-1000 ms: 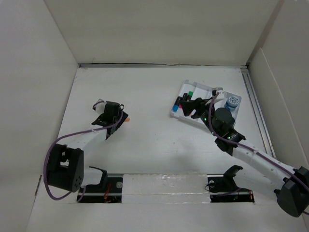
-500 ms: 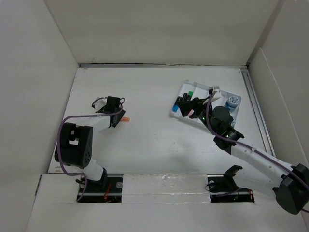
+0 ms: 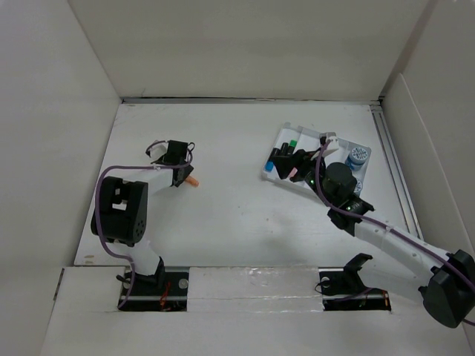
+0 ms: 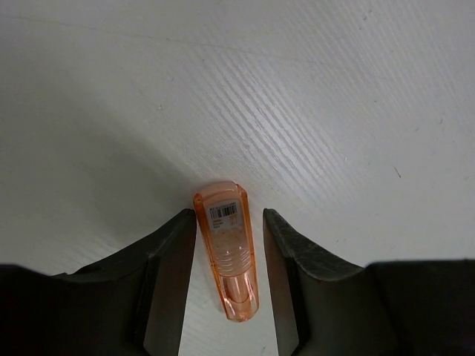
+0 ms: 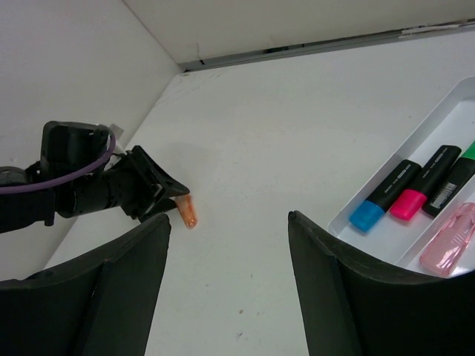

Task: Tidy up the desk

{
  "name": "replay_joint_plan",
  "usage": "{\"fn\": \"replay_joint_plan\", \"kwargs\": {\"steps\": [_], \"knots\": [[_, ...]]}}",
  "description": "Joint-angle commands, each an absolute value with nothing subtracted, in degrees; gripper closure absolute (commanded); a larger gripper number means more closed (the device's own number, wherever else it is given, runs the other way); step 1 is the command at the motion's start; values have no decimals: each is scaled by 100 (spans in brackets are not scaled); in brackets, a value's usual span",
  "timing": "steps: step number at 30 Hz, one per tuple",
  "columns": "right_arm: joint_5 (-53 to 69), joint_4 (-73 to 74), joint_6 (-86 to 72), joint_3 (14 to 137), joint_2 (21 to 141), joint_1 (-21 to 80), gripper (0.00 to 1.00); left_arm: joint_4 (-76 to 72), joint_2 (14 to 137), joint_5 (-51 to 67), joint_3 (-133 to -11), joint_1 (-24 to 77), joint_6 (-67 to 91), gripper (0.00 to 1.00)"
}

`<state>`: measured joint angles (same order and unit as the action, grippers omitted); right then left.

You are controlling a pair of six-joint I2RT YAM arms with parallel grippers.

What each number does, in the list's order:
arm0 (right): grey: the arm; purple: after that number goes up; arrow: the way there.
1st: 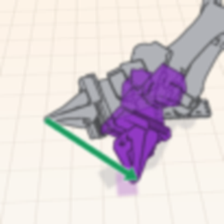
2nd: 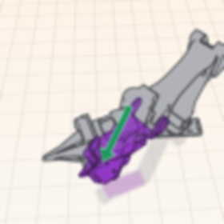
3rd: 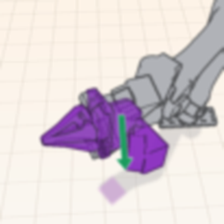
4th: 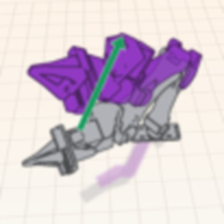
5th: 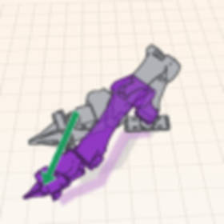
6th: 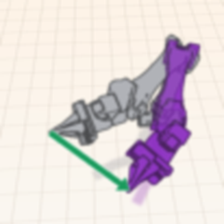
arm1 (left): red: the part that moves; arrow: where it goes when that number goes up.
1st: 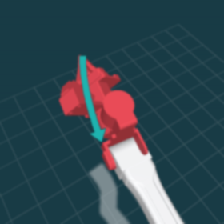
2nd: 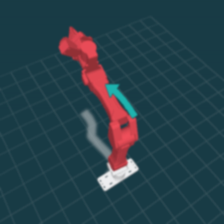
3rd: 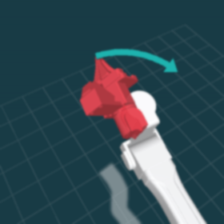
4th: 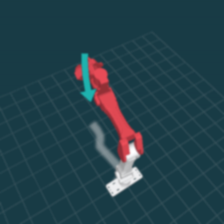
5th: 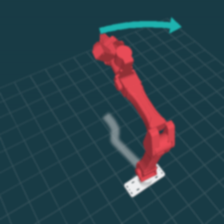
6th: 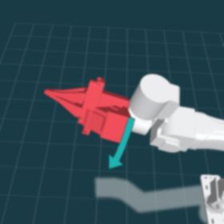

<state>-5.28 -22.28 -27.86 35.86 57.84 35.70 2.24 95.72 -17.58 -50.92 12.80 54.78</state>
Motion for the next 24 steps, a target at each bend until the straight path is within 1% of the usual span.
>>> {"fn": "replay_joint_plan", "kwargs": {"steps": [1,6,8,15,16,17,21,22,24], "knots": [[-422,-2382,-2760,3841,5695,3560,30,473,9773,-1669,-5334,1485,4993,63],[-518,-2364,-2725,3806,5572,3560,30,852,10159,-1810,-5739,1556,4764,62],[-527,-2338,-2733,3806,5546,3560,30,870,10195,-1915,-5766,1617,4711,65],[-492,-2312,-2733,3823,5485,3560,30,1081,10327,-2294,-5977,1749,4500,68],[-518,-2303,-2725,3815,5423,3560,30,1072,10318,-2285,-5968,1749,4456,77],[-553,-2303,-2725,3797,5397,3560,30,1064,10318,-2276,-5968,1749,4413,79],[-536,-2268,-2716,3814,5370,3560,30,1186,10380,-2521,-6055,2020,4315,79],[-527,-2268,-2716,3814,5344,3560,30,1256,10406,-2575,-6082,2021,4315,83],[-606,-2268,-2716,3797,5335,3560,29,1362,10459,-2575,-6169,2074,4333,87]]}}
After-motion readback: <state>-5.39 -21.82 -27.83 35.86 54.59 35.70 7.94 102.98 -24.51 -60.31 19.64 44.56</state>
